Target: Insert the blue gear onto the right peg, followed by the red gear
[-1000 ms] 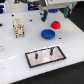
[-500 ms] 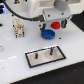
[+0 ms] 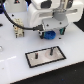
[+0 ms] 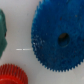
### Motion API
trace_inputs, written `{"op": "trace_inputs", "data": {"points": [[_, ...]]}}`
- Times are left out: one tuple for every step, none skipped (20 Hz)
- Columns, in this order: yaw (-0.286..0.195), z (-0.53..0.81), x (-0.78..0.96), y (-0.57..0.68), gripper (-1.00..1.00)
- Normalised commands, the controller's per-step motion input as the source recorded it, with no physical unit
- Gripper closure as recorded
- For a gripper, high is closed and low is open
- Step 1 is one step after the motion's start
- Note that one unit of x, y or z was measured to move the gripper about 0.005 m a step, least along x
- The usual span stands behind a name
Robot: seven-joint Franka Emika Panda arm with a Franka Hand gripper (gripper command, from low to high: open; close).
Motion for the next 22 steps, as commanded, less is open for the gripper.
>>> {"op": "trace_inputs", "data": {"points": [[0.000,-0.21,-0.33,-0.05,1.00],[0.000,-0.20,-0.31,-0.06,1.00],[0.000,-0.16,-0.23,-0.03,1.00],[0.000,-0.14,-0.20,-0.02,1.00],[0.000,-0.25,-0.19,0.00,1.00],[0.000,-0.17,-0.20,-0.05,1.00],[0.000,-0.18,-0.22,-0.02,1.00],[0.000,-0.20,-0.31,0.06,1.00],[0.000,-0.14,-0.28,0.01,1.00],[0.000,0.03,-0.13,0.00,1.00],[0.000,0.16,0.00,0.00,1.00],[0.000,0.32,0.03,0.01,1.00],[0.000,0.41,0.11,-0.03,1.00],[0.000,0.62,0.25,0.08,1.00],[0.000,0.58,0.27,0.10,1.00],[0.000,0.55,0.25,0.02,1.00],[0.000,0.60,0.33,0.03,1.00],[0.000,0.57,0.34,0.02,1.00],[0.000,0.56,0.46,-0.01,1.00],[0.000,0.55,0.48,-0.03,1.00],[0.000,0.54,0.50,-0.01,1.00],[0.000,0.53,0.49,-0.03,1.00]]}}
